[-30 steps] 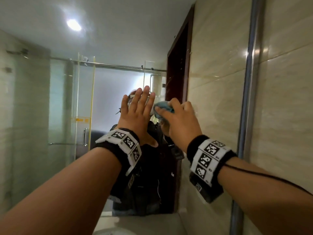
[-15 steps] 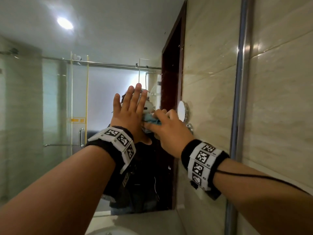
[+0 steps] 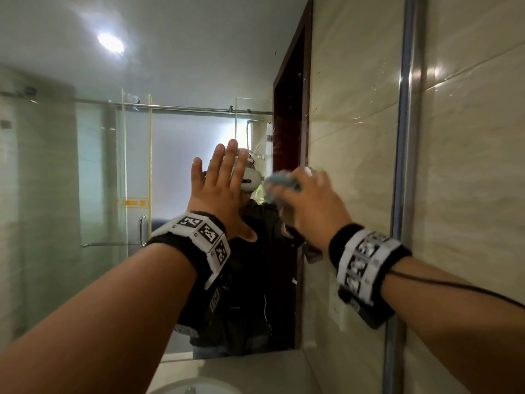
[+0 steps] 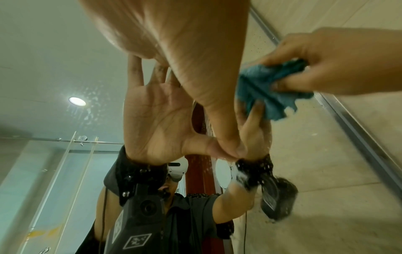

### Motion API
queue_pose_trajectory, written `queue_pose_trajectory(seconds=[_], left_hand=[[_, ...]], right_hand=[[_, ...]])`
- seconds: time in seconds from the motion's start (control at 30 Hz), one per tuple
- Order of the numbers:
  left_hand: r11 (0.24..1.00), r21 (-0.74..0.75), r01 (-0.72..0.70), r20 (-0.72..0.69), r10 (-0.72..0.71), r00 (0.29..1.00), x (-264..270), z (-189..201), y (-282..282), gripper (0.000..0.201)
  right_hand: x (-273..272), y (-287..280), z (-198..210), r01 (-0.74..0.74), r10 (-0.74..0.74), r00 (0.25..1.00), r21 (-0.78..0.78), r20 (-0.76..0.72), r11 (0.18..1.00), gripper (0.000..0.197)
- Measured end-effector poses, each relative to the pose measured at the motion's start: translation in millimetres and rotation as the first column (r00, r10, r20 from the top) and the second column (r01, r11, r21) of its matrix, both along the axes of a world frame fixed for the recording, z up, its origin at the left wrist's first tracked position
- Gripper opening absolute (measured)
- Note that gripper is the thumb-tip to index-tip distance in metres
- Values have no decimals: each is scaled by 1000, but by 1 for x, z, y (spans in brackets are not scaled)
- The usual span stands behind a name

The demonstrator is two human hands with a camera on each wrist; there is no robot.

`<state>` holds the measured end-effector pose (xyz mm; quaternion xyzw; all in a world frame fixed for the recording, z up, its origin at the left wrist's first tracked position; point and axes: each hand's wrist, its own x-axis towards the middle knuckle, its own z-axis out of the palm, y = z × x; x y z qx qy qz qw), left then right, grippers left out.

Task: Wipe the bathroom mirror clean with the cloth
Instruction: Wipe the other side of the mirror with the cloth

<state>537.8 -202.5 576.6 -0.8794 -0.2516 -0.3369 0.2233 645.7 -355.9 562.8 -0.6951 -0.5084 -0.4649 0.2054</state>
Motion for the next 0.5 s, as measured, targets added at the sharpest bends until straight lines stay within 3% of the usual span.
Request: queue_pose_trajectory(seconds=[0.07, 0.13, 0.2, 0.3, 0.37, 0.4, 0.5], left_hand=[[1000, -6, 3, -2, -3, 1000, 0, 0, 0, 150], [1000, -3, 2, 1, -2, 1000, 1, 0, 0, 151], [1000, 3, -2, 10, 2, 1000, 1, -1, -1, 152], [1000, 12, -12, 28, 11, 1000, 2, -1, -2, 151], [1000, 8, -16, 24, 16, 1000, 2, -2, -3, 151], [1000, 8, -20, 24, 19, 1000, 2, -1, -3, 151], [1000, -8, -4, 31, 5, 1000, 2, 0, -3, 154]], right_hand=[[15, -5, 32, 47, -12, 991, 253, -137, 966, 45], [13, -1, 44, 144, -64, 968, 327, -244, 934, 54], [-2, 7, 23, 110, -44, 969, 262, -245, 959, 56], [-18, 22, -33, -5, 4, 1000, -31, -26, 1000, 64], [-12, 20, -34, -19, 21, 1000, -89, 23, 996, 63], [-7, 16, -21, -31, 31, 1000, -27, 0, 999, 60], [6, 0, 21, 22, 57, 953, 257, -298, 966, 55]])
